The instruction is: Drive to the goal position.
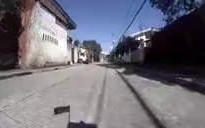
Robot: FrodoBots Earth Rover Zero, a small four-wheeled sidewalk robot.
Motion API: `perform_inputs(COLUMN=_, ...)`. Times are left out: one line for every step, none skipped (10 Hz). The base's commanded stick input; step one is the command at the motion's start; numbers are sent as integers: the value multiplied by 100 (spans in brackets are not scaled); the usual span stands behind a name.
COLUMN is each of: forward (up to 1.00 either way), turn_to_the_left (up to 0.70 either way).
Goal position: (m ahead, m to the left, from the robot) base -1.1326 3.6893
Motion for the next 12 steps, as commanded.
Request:
perform_inputs(forward=85, turn_to_the_left=-3)
perform_inputs(forward=85, turn_to_the_left=-3)
perform_inputs(forward=85, turn_to_the_left=-3)
perform_inputs(forward=85, turn_to_the_left=-3)
perform_inputs(forward=85, turn_to_the_left=-3)
perform_inputs(forward=85, turn_to_the_left=-3)
perform_inputs(forward=85, turn_to_the_left=-3)
perform_inputs(forward=85, turn_to_the_left=-3)
perform_inputs(forward=85, turn_to_the_left=-3)
perform_inputs(forward=85, turn_to_the_left=-3)
perform_inputs(forward=85, turn_to_the_left=-3)
perform_inputs(forward=85, turn_to_the_left=-3)
